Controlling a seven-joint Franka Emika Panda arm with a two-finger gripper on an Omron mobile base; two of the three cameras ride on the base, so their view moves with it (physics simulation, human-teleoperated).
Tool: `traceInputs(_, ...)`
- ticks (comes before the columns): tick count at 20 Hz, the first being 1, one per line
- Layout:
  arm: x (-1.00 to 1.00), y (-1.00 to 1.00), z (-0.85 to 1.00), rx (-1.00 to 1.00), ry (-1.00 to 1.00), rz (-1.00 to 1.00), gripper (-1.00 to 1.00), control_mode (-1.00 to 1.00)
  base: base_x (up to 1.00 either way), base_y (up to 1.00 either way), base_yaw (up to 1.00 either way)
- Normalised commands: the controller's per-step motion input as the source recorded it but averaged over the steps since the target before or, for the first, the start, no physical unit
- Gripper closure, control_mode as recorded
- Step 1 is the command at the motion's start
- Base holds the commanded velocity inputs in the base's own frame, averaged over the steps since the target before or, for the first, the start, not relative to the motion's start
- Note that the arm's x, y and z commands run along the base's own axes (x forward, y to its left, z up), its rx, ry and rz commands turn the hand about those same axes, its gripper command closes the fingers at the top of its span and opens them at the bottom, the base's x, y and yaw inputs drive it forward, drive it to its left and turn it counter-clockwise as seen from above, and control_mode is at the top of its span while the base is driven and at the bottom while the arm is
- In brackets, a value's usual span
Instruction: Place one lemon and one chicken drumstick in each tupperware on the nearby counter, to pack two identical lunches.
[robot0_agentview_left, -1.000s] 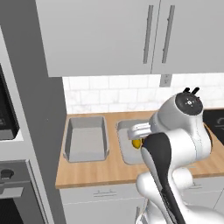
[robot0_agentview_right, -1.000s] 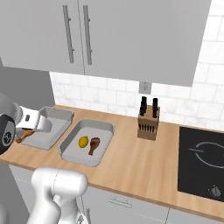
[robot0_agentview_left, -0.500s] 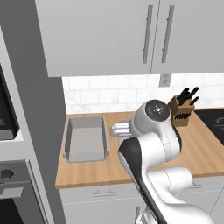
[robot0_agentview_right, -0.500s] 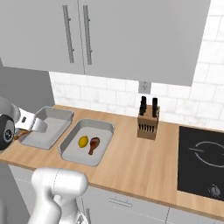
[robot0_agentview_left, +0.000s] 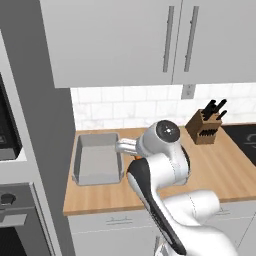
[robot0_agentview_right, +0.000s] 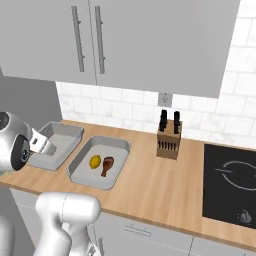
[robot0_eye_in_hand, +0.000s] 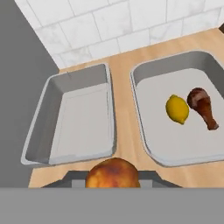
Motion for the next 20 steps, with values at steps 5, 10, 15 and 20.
traceInputs(5, 0.66, 0.41, -0.21, 0.00, 0.07, 0.00, 1.00, -1.00, 0.00, 0.00, 0.00)
traceInputs(10, 0.68, 0.20, -0.11, 0.00, 0.04, 0.00, 1.00, -1.00, 0.00, 0.00, 0.00)
traceInputs(15, 0.63, 0.05, -0.28, 0.00, 0.00, 0.00, 1.00, -1.00, 0.00, 0.00, 0.00)
traceInputs(20, 0.44, 0.06, -0.41, -0.01, 0.00, 0.00, 1.00, -1.00, 0.00, 0.00, 0.00)
